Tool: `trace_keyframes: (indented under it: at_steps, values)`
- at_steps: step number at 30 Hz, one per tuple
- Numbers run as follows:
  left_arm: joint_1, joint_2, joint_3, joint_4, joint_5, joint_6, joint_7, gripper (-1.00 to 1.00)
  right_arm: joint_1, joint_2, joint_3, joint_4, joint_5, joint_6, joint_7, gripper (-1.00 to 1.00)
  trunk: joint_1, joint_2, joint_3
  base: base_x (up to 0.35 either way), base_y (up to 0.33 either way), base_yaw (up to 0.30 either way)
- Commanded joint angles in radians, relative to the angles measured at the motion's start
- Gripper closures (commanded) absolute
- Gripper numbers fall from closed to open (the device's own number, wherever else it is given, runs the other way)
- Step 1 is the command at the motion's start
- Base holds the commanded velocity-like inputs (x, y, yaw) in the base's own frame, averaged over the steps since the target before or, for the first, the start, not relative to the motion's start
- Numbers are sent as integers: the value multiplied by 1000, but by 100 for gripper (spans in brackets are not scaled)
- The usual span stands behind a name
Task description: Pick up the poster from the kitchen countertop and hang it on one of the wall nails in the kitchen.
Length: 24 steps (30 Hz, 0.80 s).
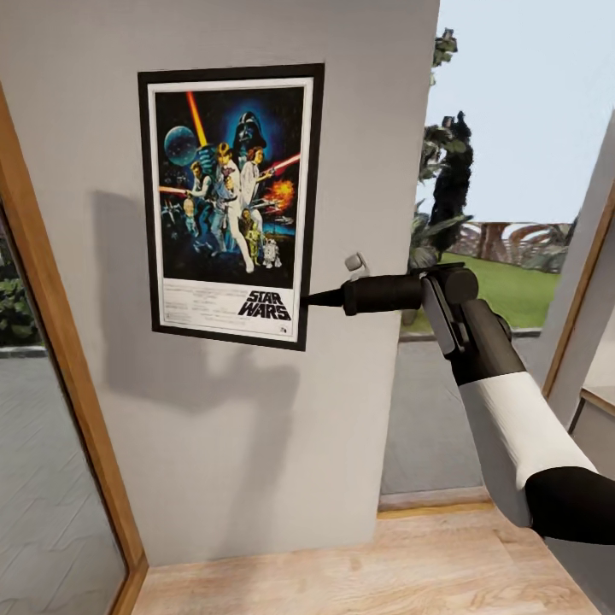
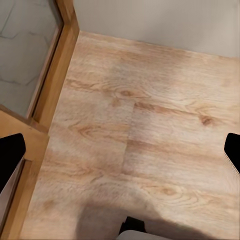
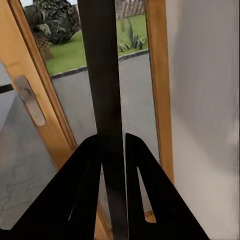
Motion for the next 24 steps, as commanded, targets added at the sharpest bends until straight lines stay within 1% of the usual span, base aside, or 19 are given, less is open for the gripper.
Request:
trace_keyframes:
  at_steps: [1, 17, 20, 24]
  values:
    - [0, 0, 4, 0, 3, -1, -8, -100, 0, -1, 2, 0, -8, 9, -1, 100, 1, 0, 0, 334, 0, 0]
    - [0, 0, 5, 0, 3, -1, -7, -100, 0, -1, 1, -1, -8, 9, -1, 100, 1, 0, 0, 332, 0, 0]
    - [0, -1, 5, 0, 3, -1, -8, -100, 0, -1, 2, -1, -8, 9, -1, 100, 1, 0, 0, 191, 0, 0]
    - [0, -1, 6, 0, 3, -1, -7, -100, 0, -1, 2, -1, -9, 9, 0, 100, 1, 0, 0, 66, 0, 0]
